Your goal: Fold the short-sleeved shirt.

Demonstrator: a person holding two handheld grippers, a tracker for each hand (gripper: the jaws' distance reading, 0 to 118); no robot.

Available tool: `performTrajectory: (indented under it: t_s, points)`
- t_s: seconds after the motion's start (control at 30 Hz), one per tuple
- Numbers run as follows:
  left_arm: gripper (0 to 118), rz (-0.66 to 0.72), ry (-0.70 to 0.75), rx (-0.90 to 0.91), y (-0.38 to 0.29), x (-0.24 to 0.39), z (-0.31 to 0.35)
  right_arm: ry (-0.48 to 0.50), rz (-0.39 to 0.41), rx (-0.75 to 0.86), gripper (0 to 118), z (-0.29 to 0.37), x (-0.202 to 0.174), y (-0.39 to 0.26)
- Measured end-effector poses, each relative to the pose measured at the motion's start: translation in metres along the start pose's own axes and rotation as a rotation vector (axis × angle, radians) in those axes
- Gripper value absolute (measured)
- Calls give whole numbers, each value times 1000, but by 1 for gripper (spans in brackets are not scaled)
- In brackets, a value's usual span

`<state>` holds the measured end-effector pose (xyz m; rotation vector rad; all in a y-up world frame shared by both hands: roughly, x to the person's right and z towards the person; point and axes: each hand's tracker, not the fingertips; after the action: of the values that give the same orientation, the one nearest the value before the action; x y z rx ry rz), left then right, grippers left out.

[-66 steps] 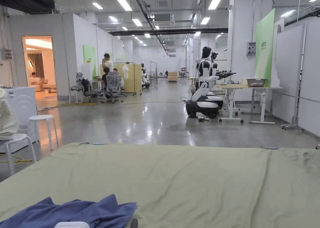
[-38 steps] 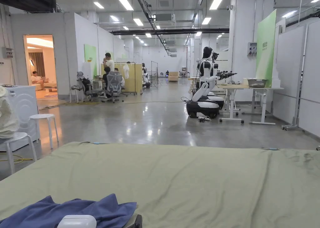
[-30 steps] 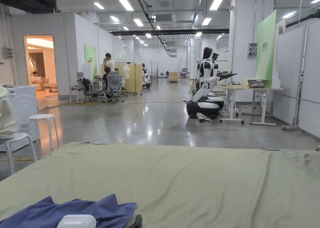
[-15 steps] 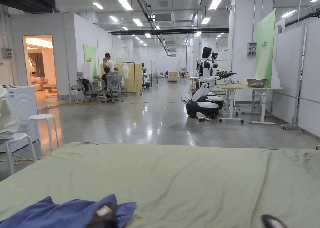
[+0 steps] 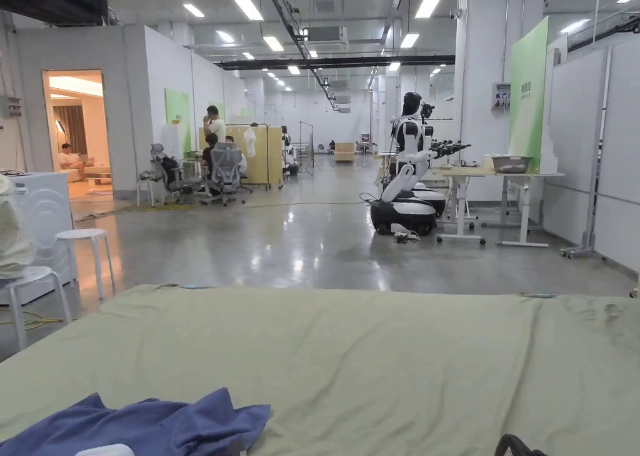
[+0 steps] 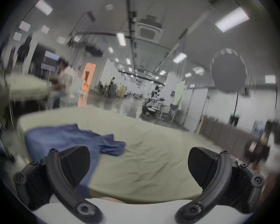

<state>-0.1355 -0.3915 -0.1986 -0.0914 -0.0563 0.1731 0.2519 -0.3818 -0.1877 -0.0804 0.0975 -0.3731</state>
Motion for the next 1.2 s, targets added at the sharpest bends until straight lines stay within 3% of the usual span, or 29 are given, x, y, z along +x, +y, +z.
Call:
performTrajectory:
  t_s: [0.07,0.1,0.27,0.6,0.7,0.73,0.77,0.8,0.83,0.87,0.93,1.0,1.2]
  points:
    - [118,-138,-4,3,-5,7,2,-85,216,-2,118,0,-8,-6]
    - [118,-137,-18,9,-6,15,4,-97,254,3,118,2,-9,-7]
    - [118,-24,-73,14,4,18,5,-63,176,-19,118,2,-16,-9]
    - [118,-65,-25,27,6,21,2,-104,283,24,118,9,-27,-7]
    - [118,-24,-78,19,8,21,6,-119,285,27,117,9,-27,-6]
    - [115,-17,-75,35,9,22,9,-127,272,31,112,11,-27,-6]
    - [77,-18,-80,53,10,24,12,-122,257,38,81,14,-27,-5]
    - [23,-42,-68,76,11,27,14,-115,256,47,32,15,-26,-3]
    - [0,-70,-53,82,11,30,12,-131,264,49,3,12,-28,-4]
    - [0,-101,-27,103,10,30,14,-184,280,76,3,15,-28,-4]
    - [0,-79,-121,69,11,31,12,-162,287,79,3,19,-23,-2]
    - [0,-96,-111,69,8,37,9,-171,328,63,3,18,-24,-2]
    - [0,-95,-115,88,12,34,6,-163,349,48,3,11,-30,-3]
